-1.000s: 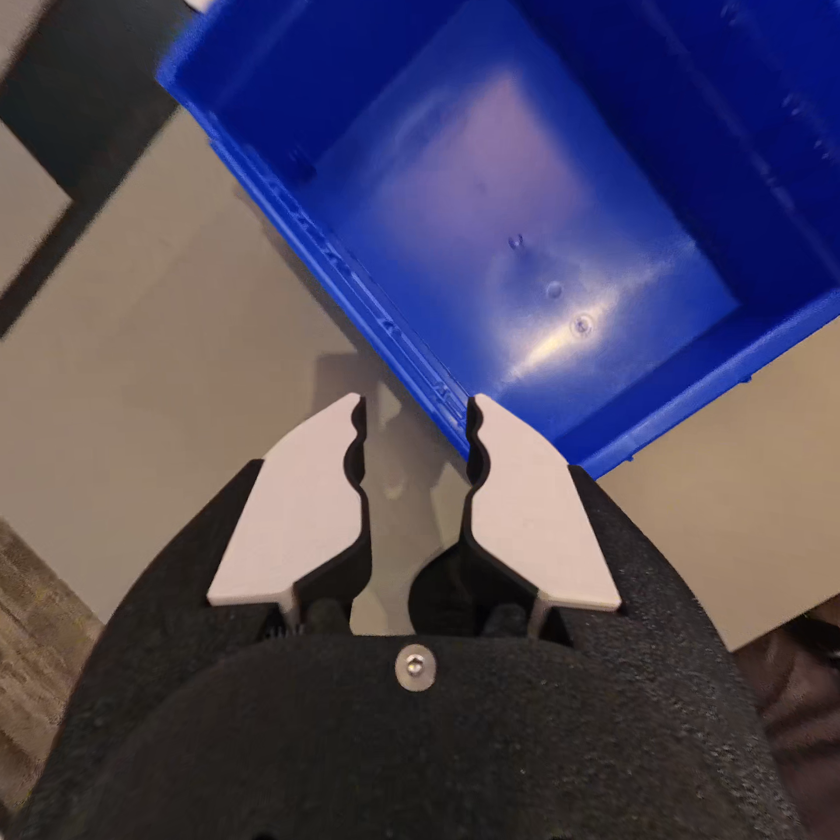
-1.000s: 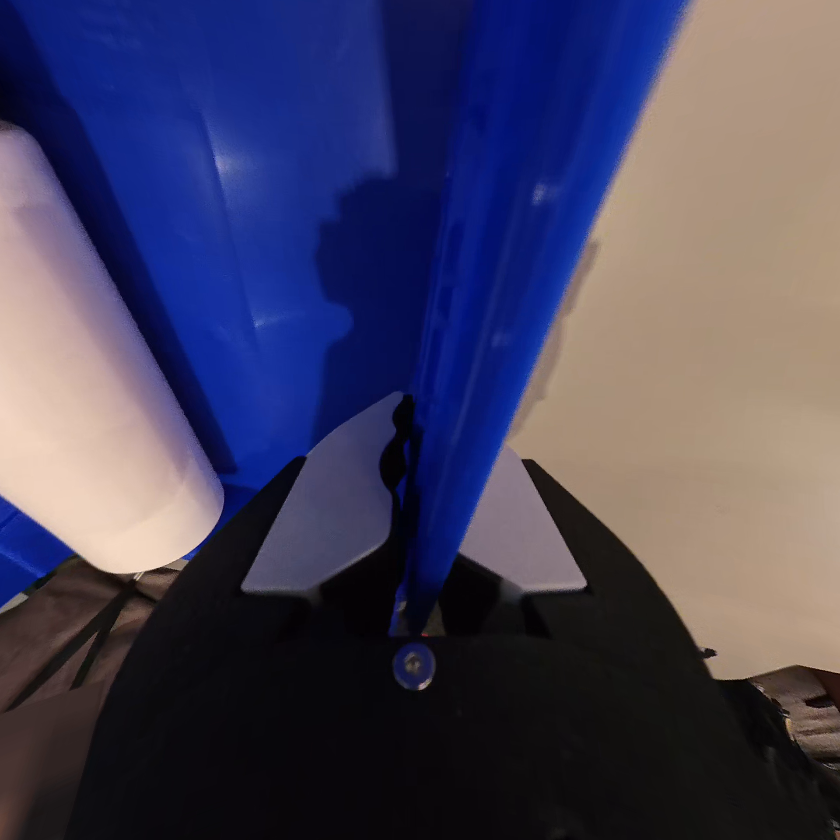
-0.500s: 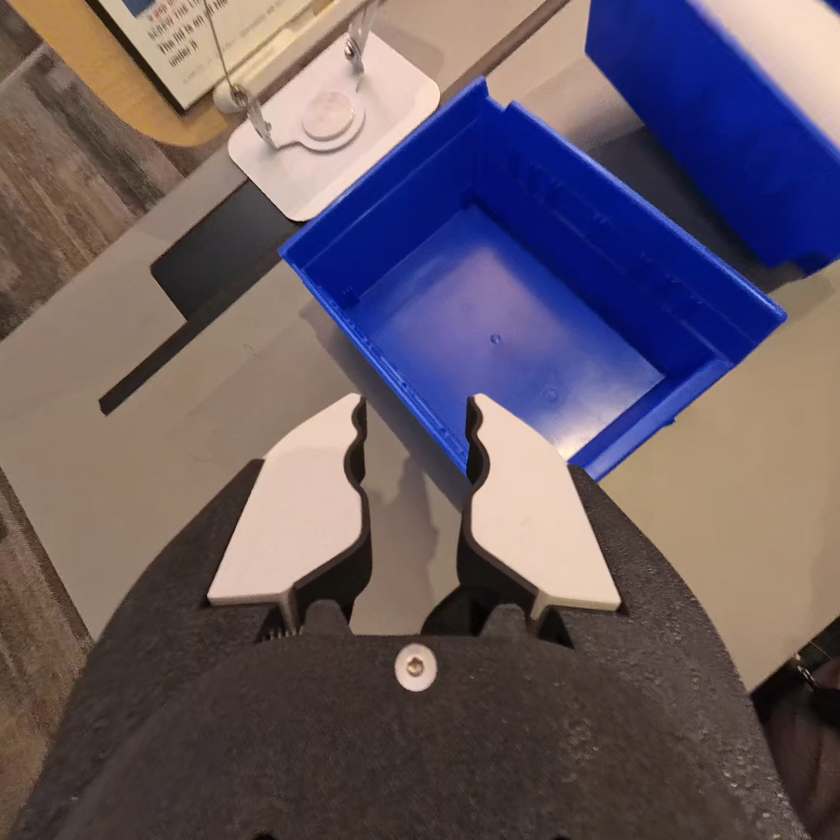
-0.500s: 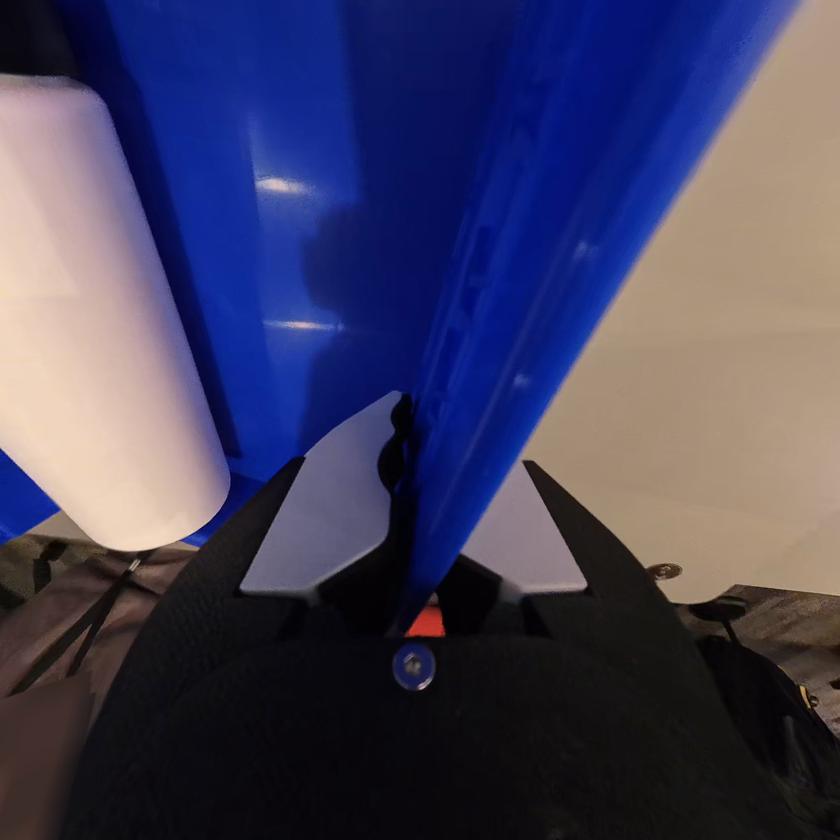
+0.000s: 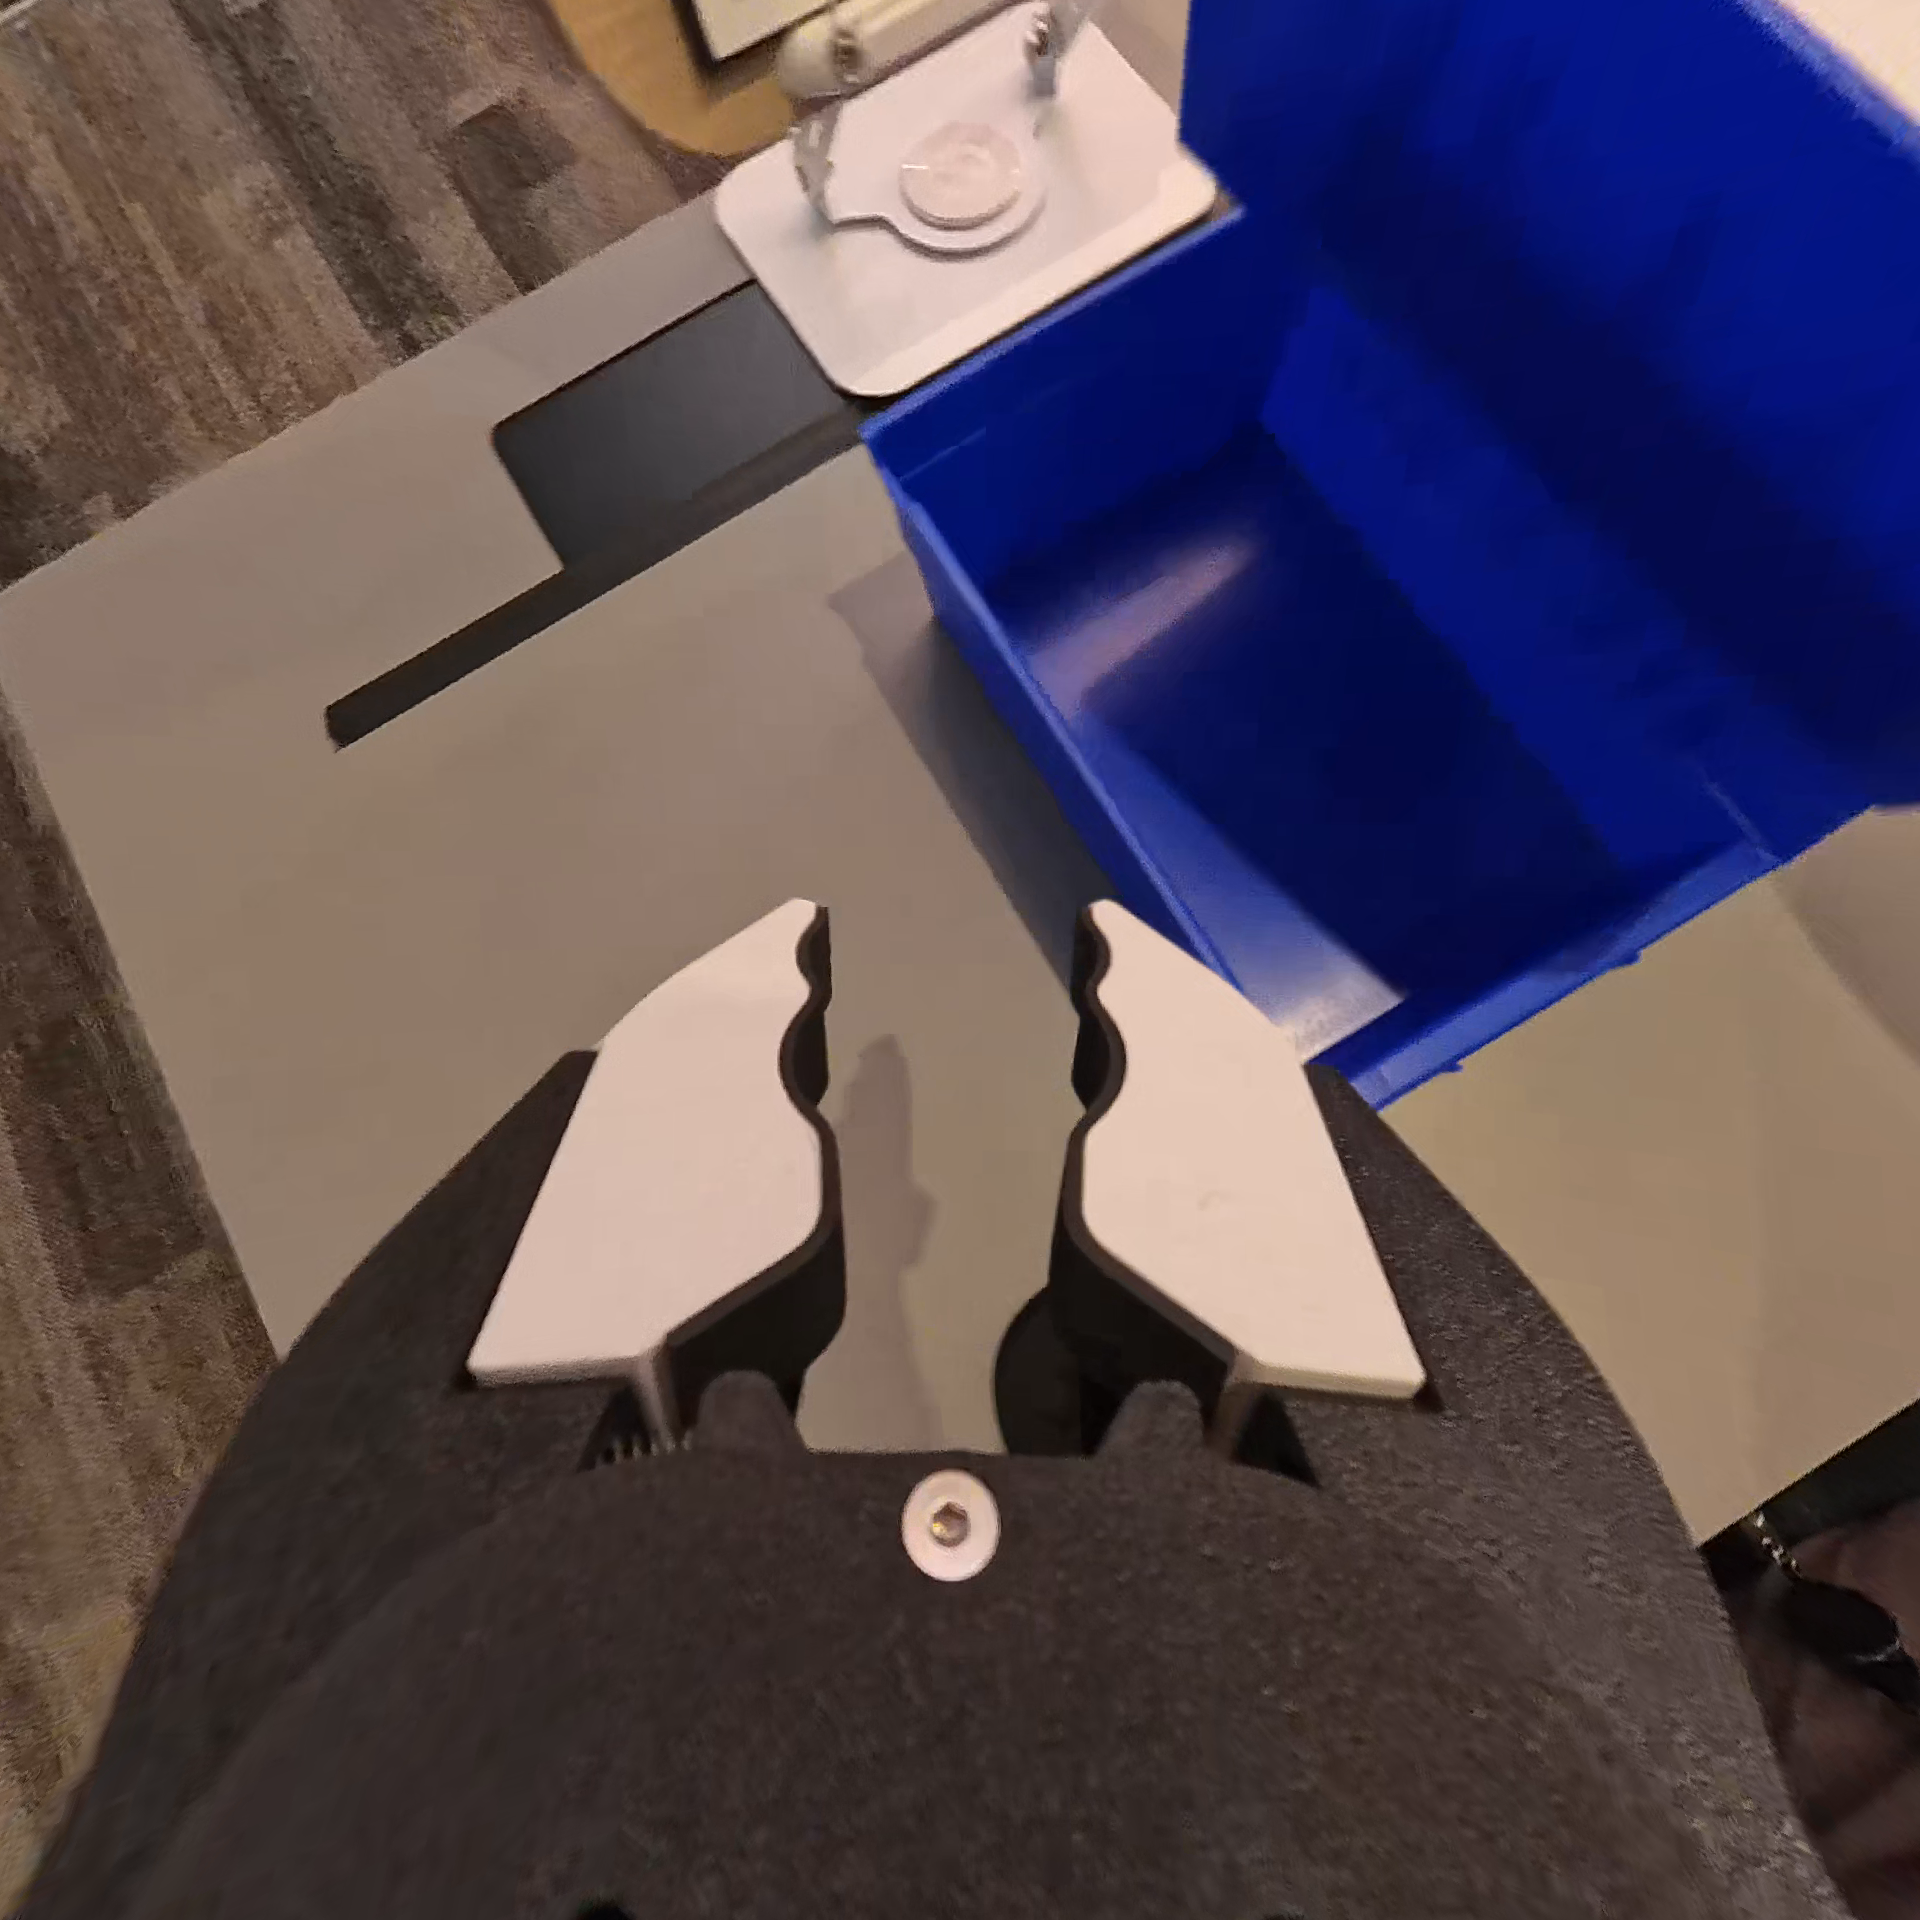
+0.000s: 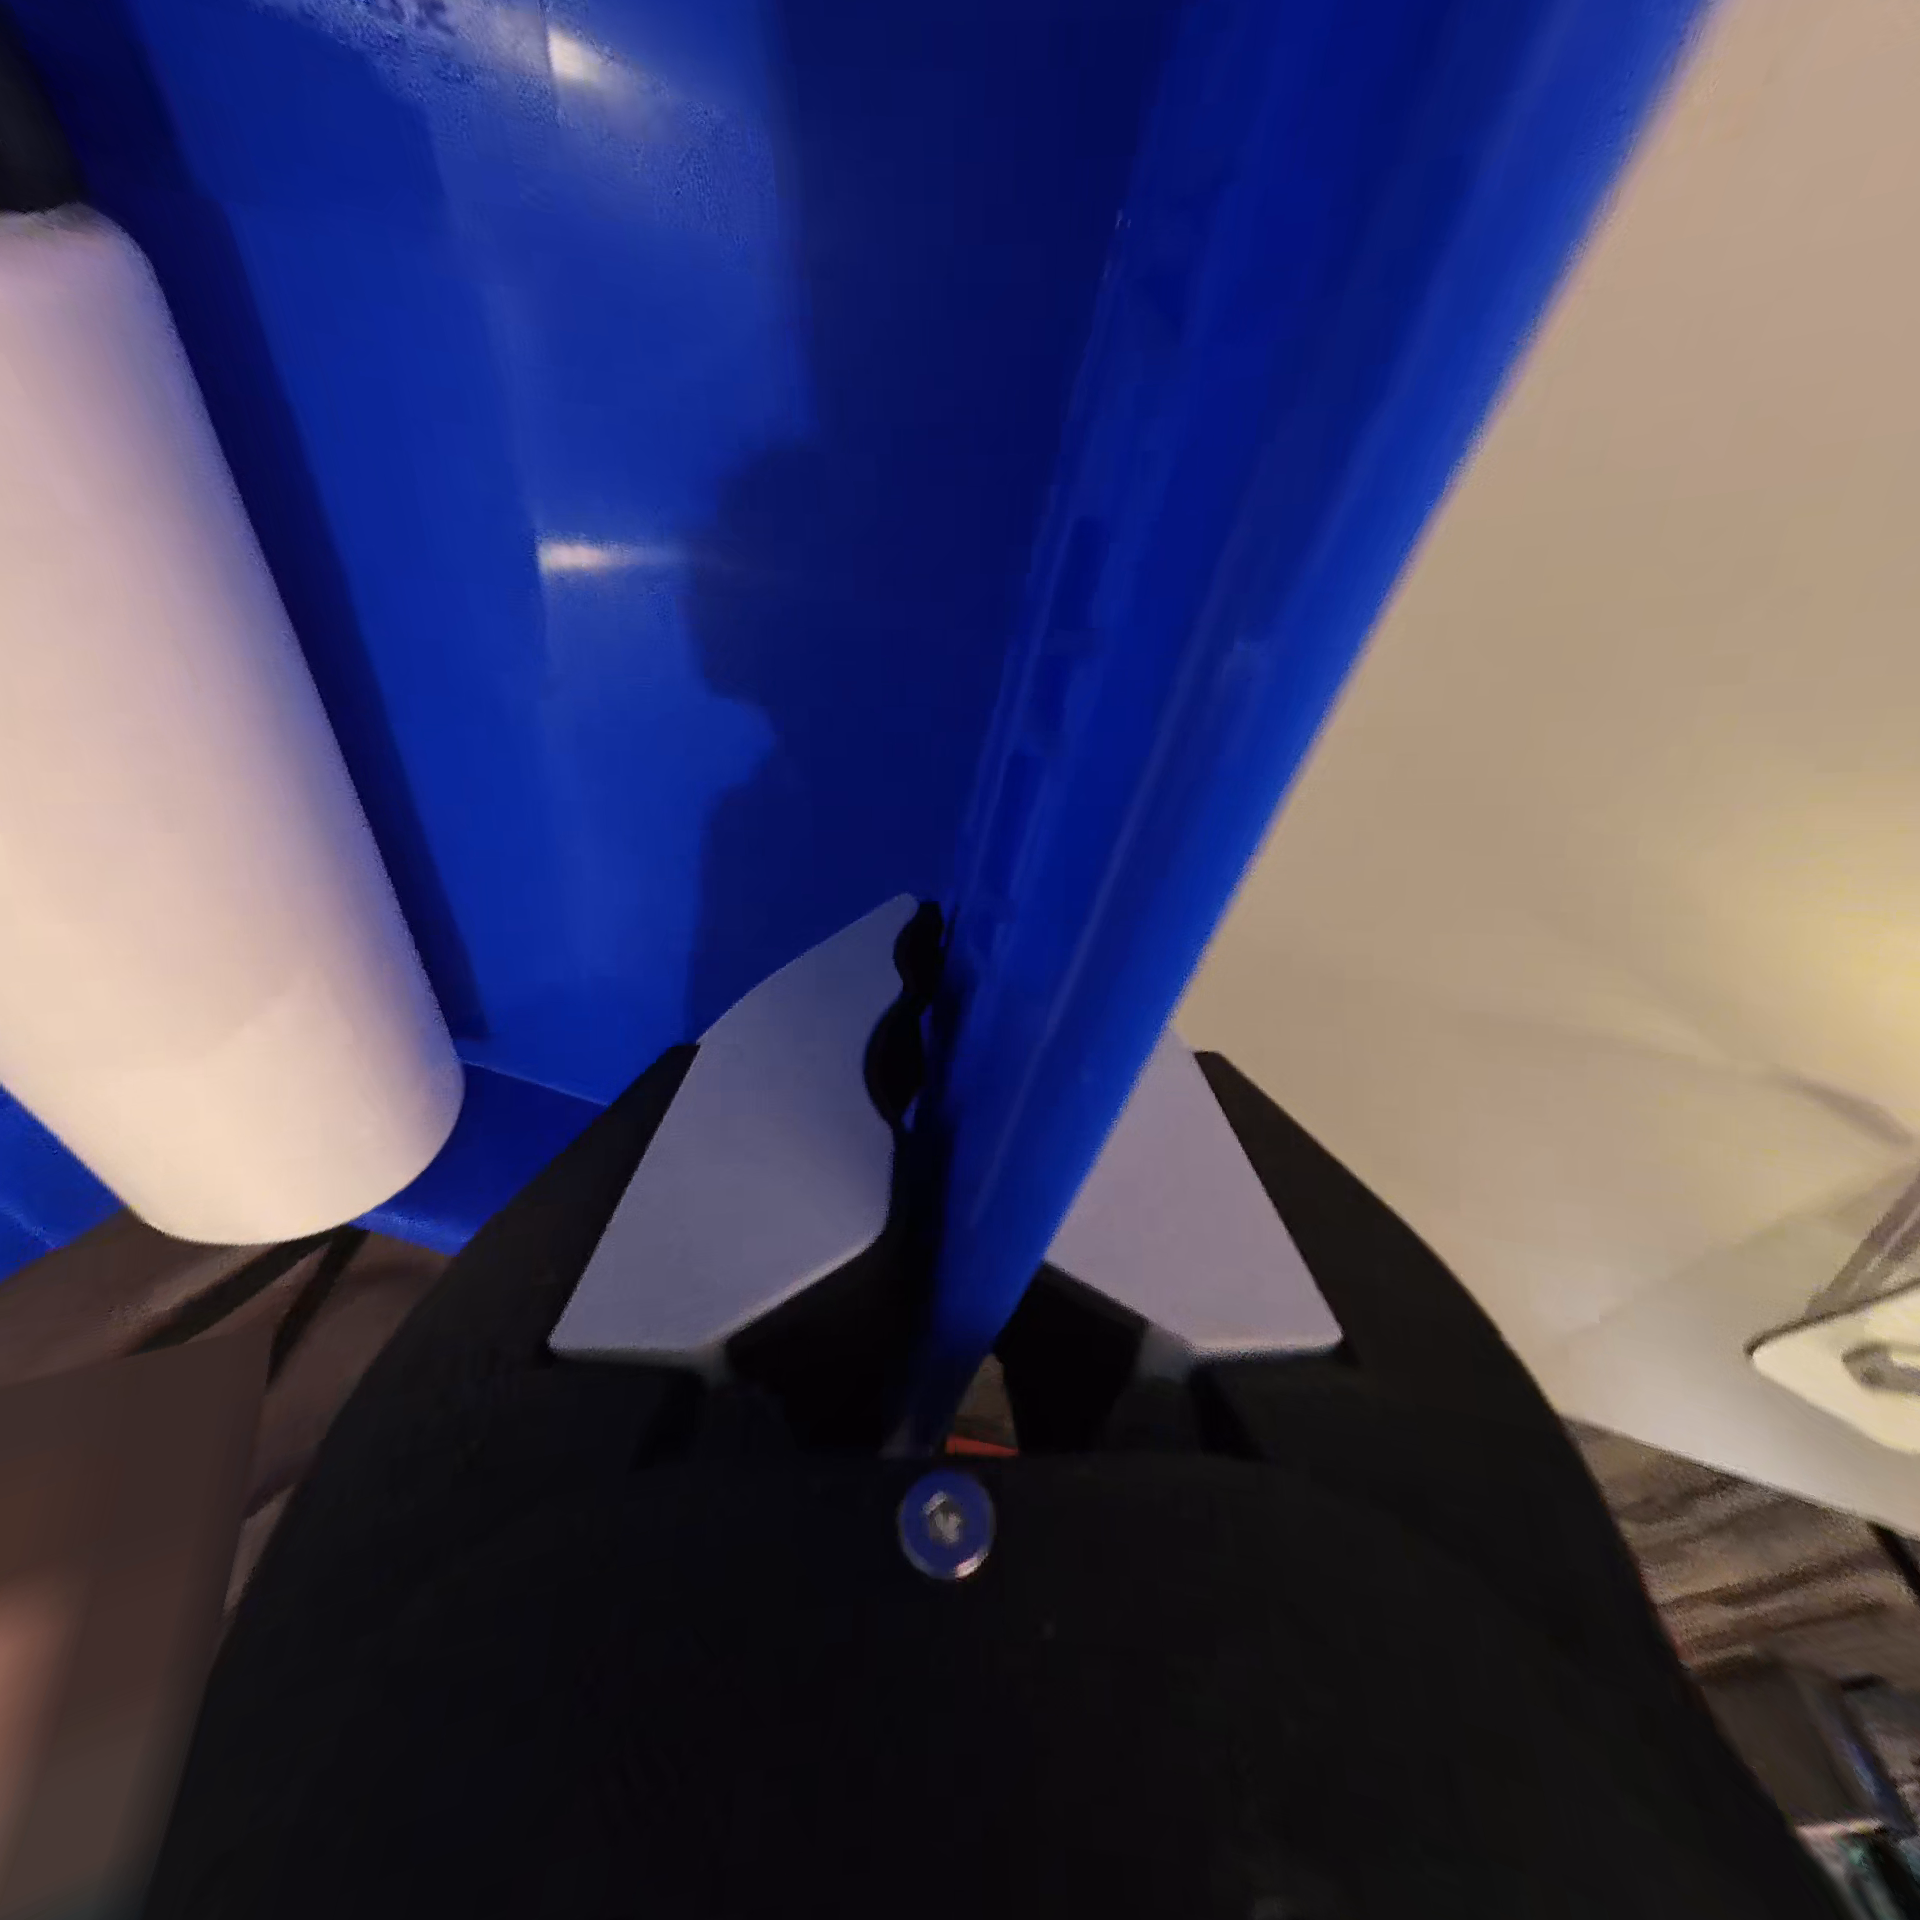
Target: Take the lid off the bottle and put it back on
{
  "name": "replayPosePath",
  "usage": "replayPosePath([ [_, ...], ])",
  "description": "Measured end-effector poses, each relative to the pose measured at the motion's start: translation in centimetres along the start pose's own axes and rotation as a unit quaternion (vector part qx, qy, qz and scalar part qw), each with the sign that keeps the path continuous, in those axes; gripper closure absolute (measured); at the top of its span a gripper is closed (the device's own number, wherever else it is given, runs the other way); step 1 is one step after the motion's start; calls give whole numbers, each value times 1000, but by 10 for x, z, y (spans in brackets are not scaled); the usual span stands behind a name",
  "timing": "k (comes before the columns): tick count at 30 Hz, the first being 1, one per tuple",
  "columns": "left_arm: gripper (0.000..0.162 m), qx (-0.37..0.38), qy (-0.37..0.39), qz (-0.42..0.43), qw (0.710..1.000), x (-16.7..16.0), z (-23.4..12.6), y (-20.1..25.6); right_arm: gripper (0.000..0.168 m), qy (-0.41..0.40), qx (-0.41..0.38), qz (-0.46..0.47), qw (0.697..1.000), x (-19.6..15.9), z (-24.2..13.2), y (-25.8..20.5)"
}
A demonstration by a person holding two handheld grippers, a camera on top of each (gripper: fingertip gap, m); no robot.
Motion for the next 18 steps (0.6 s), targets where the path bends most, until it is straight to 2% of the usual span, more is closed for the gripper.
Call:
replayPosePath([
  [5, 114, 39, 9, -62, 997, -6, -10, -40, 162, 1, 41, -83, 996, 79, 16, -77],
  [8, 114, 28, 39, -112, 993, -7, -24, -57, 162, -8, 54, -121, 991, 122, 30, -120],
  [11, 112, 52, 77, -169, 981, -12, -46, -77, 161, -17, 57, -154, 986, 160, 44, -158],
  [15, 112, 69, 143, -187, 969, -13, -75, -84, 161, -29, 72, -180, 981, 200, 56, -201],
  [18, 112, 67, 151, -175, 971, -12, -81, -77, 161, -30, 75, -190, 978, 223, 57, -228],
])
Point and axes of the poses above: each gripper's, where its closed fingertips meet, z out along the fingers, x out of its top, y = z × x across the jaws, the point moved 5 cm from there along -z, back along the fingers, and after that the axes turned 14 degrees about -z, right-handed, at the moved point
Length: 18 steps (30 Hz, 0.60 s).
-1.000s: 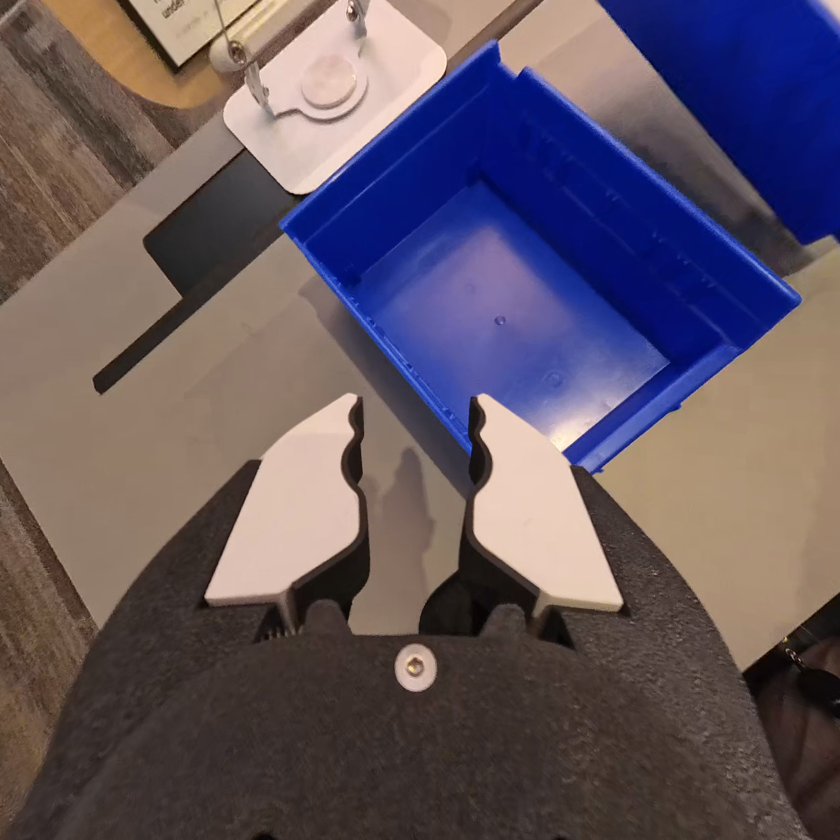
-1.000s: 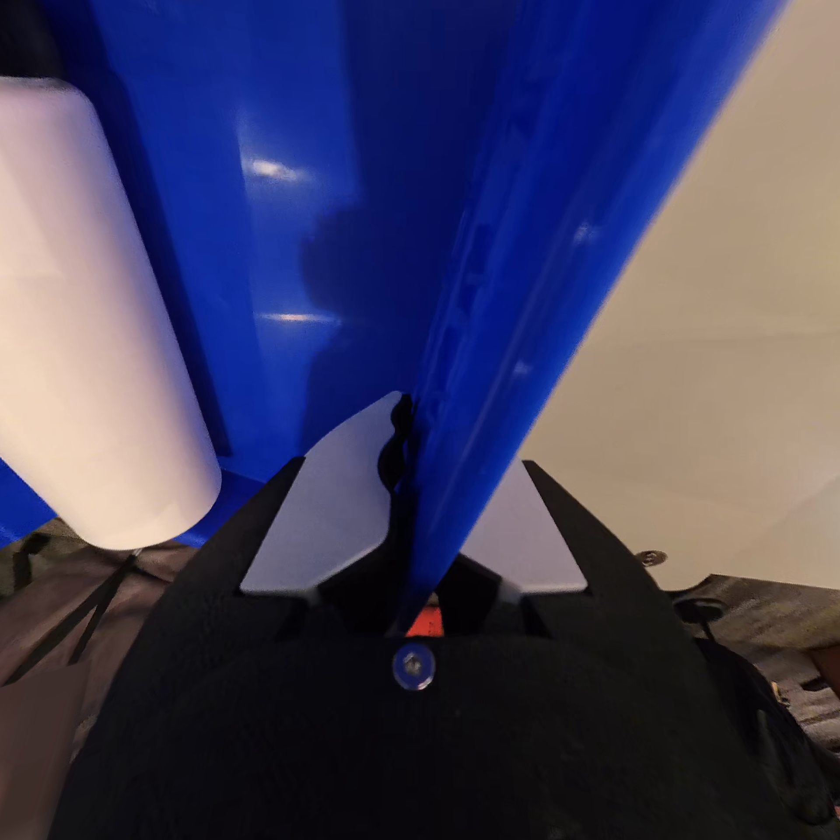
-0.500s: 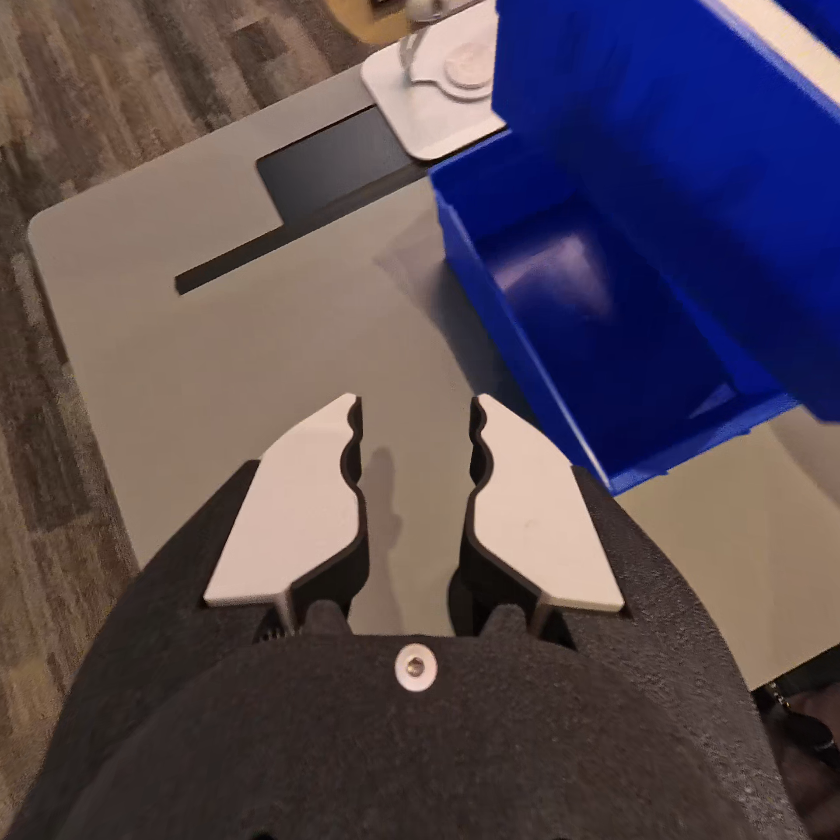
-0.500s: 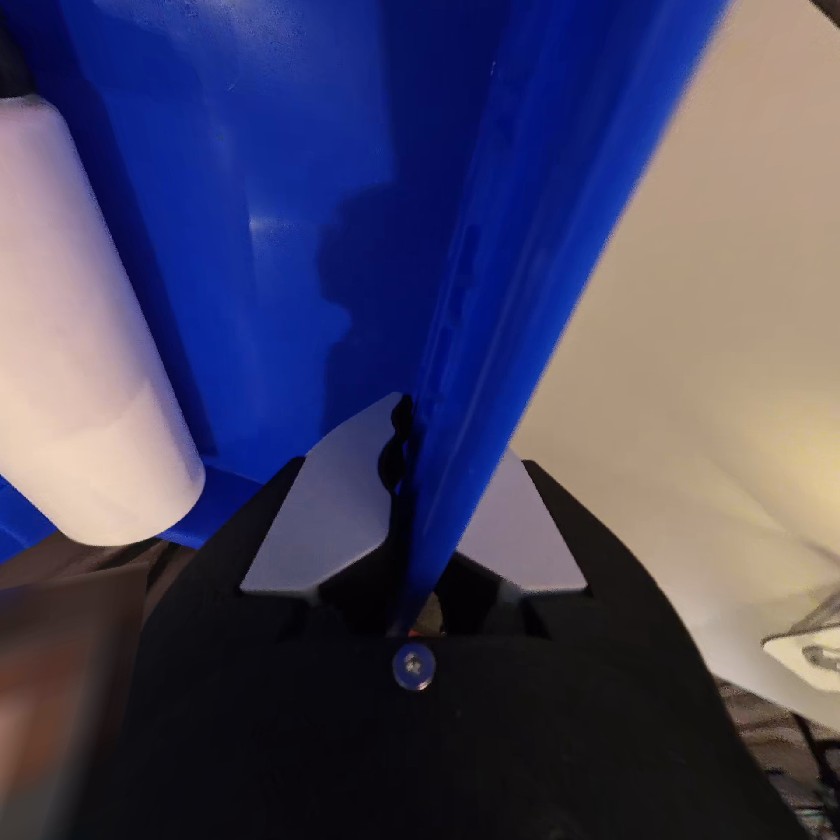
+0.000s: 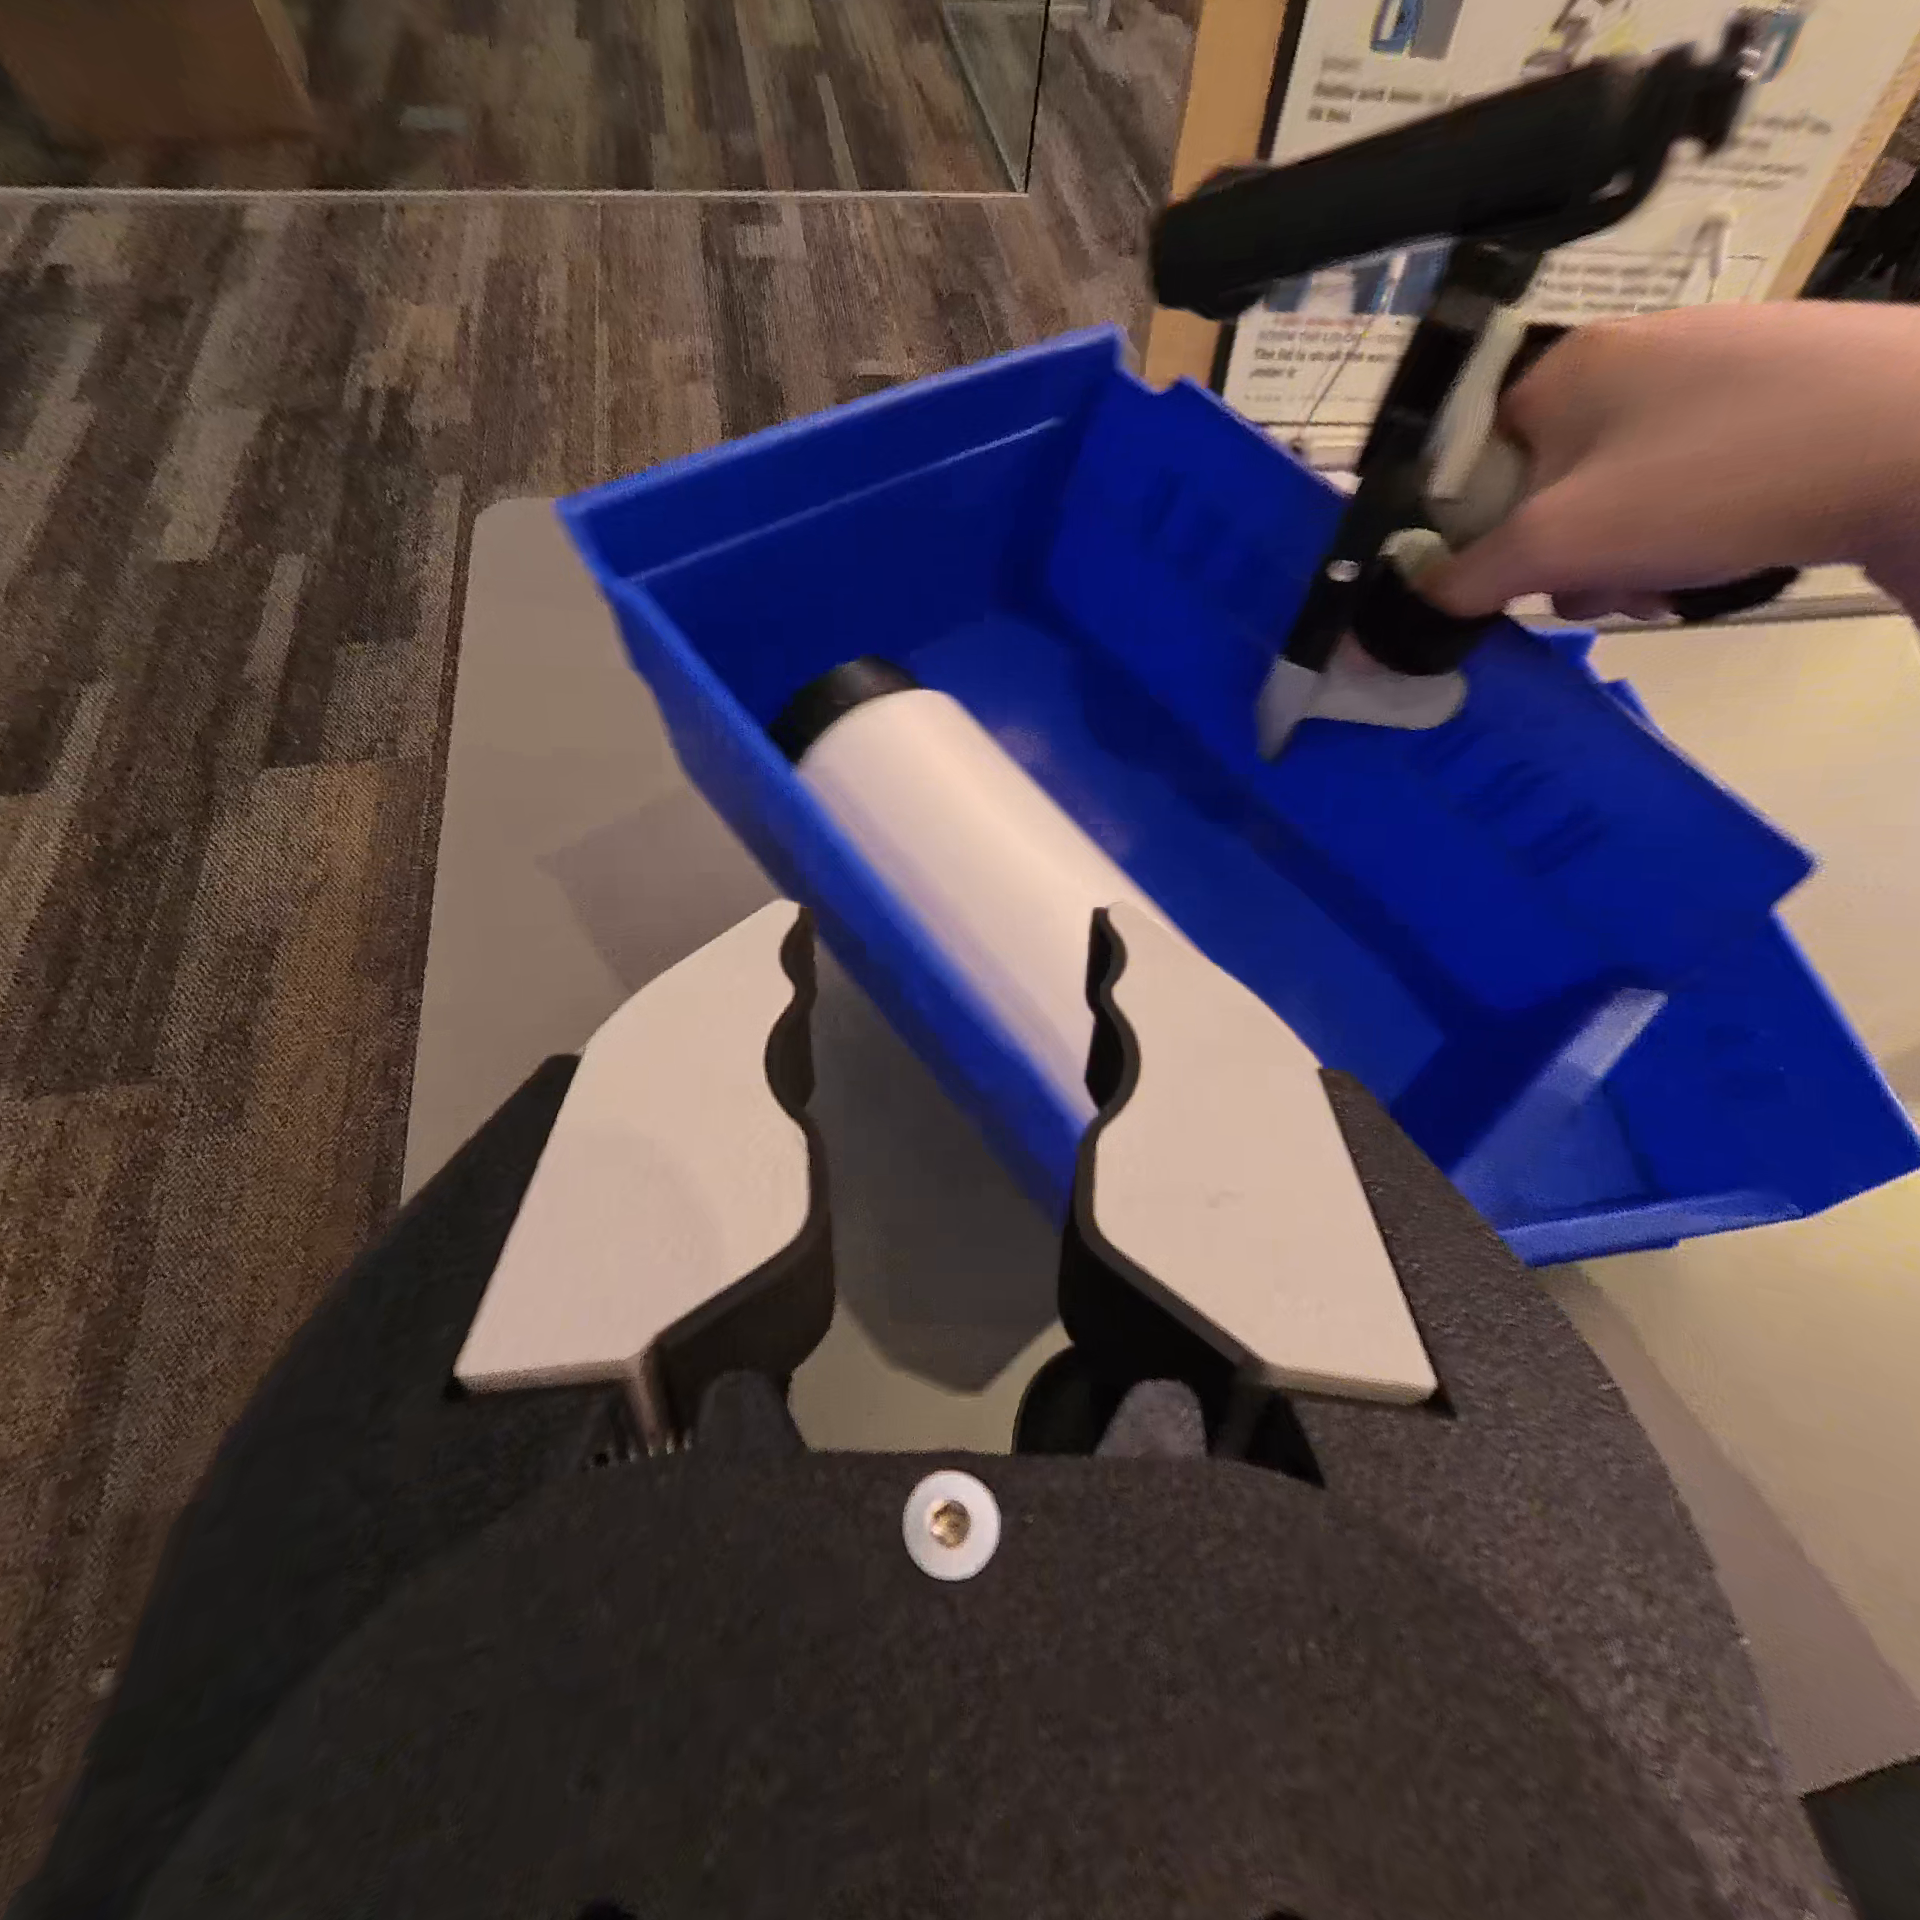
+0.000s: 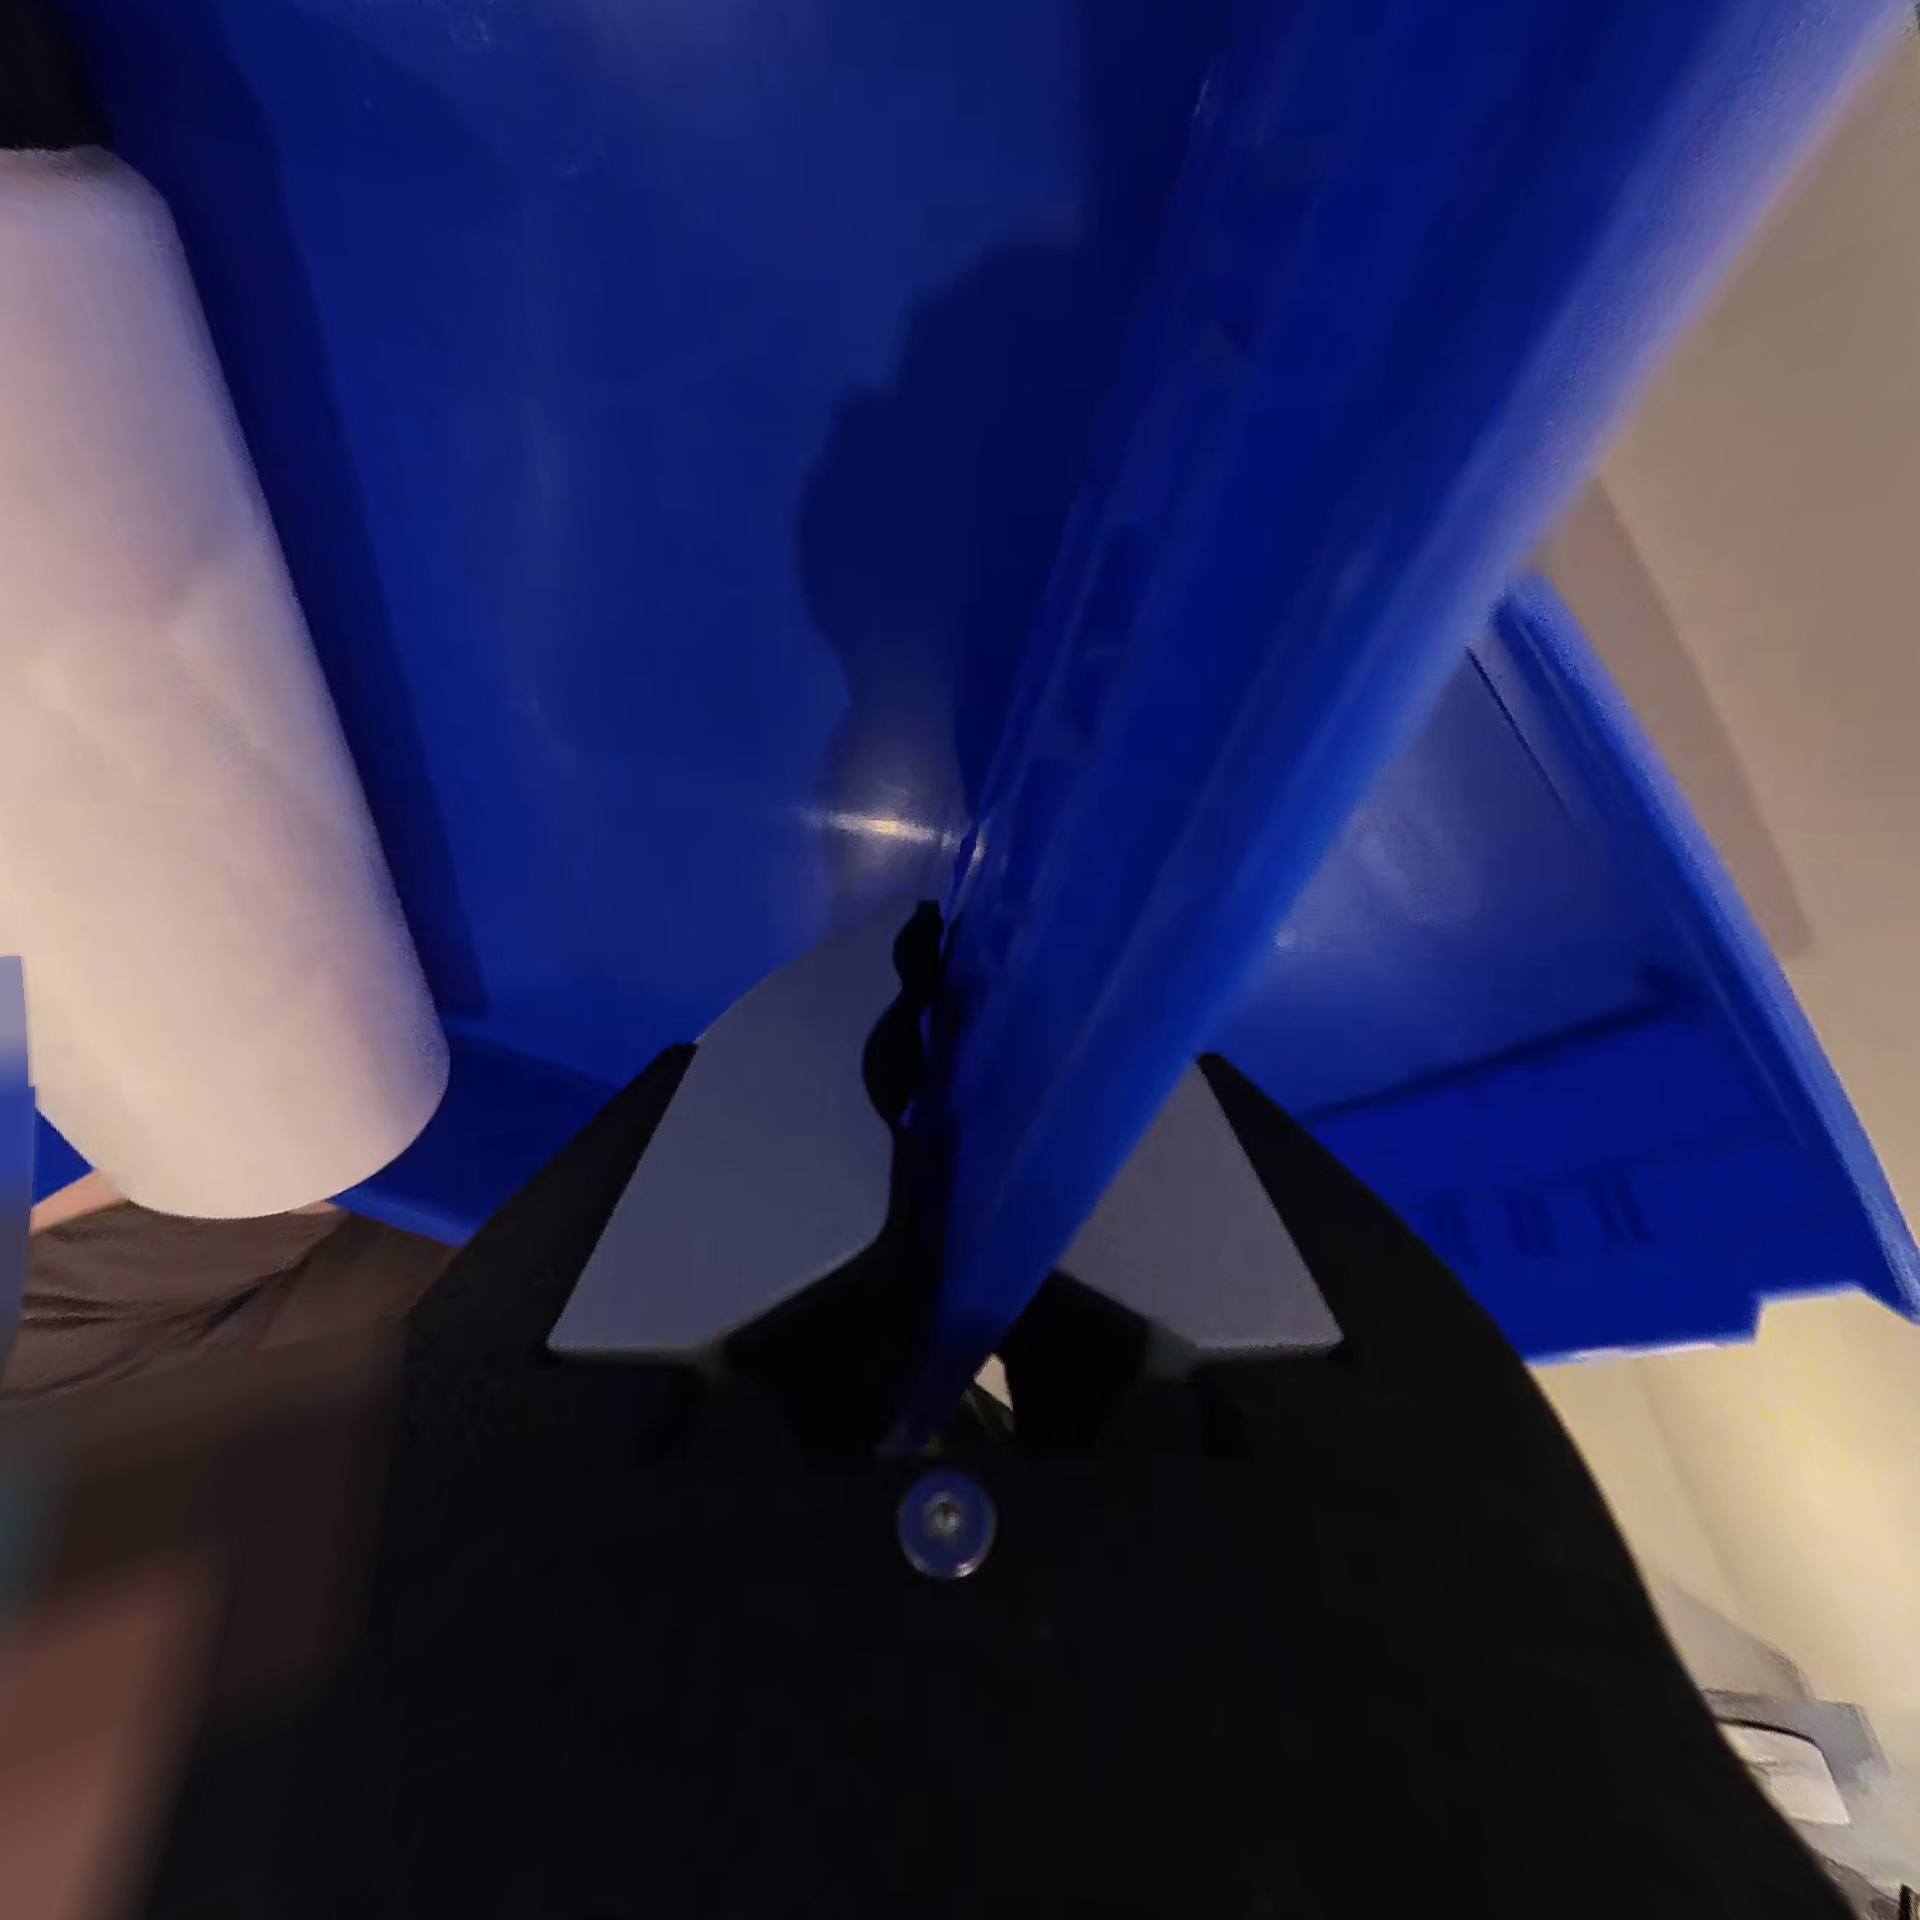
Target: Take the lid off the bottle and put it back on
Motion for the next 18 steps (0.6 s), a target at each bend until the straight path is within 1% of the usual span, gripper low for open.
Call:
replayPosePath([
  [4, 109, -8, -22, 14, 1000, -5, 5, 10, 161, 0, -20, -5, 1000, 31, 3, -16],
  [8, 108, -11, -28, 22, 999, -6, 7, 15, 161, -9, -22, 2, 1000, 50, 16, -26],
  [13, 108, -21, -32, 30, 999, -7, 7, 19, 161, 0, -4, 26, 1000, 66, 53, -25],
  [18, 108, -30, -38, 37, 998, -8, 9, 23, 161, 9, -23, 59, 998, 72, 92, -11],
])
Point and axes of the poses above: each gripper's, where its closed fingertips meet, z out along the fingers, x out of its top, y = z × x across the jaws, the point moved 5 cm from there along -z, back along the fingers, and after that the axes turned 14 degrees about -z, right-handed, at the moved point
